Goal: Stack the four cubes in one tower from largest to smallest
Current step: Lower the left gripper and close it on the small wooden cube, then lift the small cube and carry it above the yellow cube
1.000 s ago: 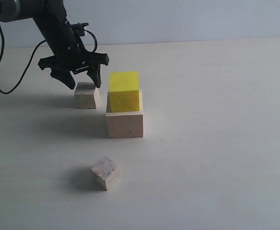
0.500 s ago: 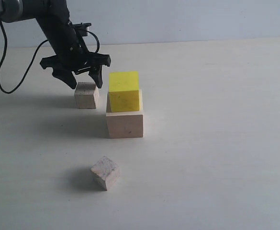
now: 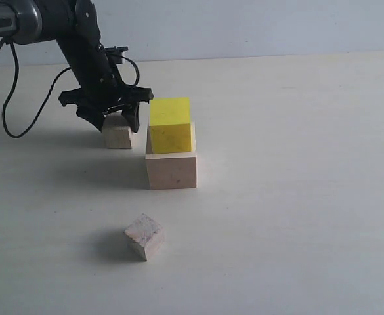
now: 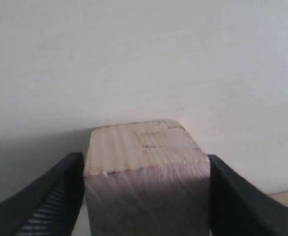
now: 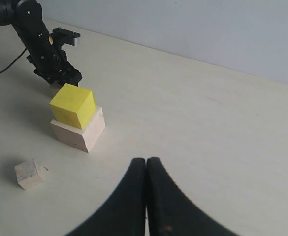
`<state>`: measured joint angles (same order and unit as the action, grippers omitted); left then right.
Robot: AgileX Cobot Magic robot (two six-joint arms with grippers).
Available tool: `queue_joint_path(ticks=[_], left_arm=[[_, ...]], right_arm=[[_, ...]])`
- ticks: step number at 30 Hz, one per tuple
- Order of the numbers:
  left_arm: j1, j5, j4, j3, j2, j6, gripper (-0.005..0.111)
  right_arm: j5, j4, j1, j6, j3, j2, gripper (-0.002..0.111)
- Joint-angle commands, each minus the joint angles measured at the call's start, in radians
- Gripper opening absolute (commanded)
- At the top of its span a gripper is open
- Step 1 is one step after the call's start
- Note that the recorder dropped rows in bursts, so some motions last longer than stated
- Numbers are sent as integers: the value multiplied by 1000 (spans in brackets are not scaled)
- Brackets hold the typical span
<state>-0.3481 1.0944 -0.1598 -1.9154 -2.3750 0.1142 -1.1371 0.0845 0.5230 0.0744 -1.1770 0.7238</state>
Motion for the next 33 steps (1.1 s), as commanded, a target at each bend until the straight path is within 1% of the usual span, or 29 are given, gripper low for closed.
queue_joint_path(ticks=[1,2,3,4,5,12,16,19,21,23,27,28,33], left_arm=[[0,7,9,-6,4,20,27],[0,10,10,-6,6,18,20],[0,17,10,-6,12,7,7],[0,19,10,-6,17,-10,1],[0,32,24,-6,39,-39,0],[0,127,187,-6,173,-56,0],[4,127,199,-6,265,-38,0],[4,127,179,-6,328,16,0],[4,127,134,-6,366,92,0],[2,127,60,-6,399,157,0],[-4,127,-115,1,448,157,0],[-12,127,-133,5,459,157,0],[-79,127,-88,41,505,225,0]], right_arm=[[7,5,1,-4,5,-2,0],[7,4,1,-4,5,-2,0],[7,4,1,-4,5,-2,0],[7,4,1,-4,5,-2,0],[7,1,1,-4,5,-2,0],[7,1,1,-4,5,-2,0],[7,1,1,-4,5,-2,0],[7,5,1,-4,5,-2,0],[7,5,1,-4,5,-2,0],[7,5,1,-4,5,-2,0],[7,2,1,-4,5,-2,0],[7,2,1,-4,5,-2,0],[7,-1,1,3,5,-2,0]])
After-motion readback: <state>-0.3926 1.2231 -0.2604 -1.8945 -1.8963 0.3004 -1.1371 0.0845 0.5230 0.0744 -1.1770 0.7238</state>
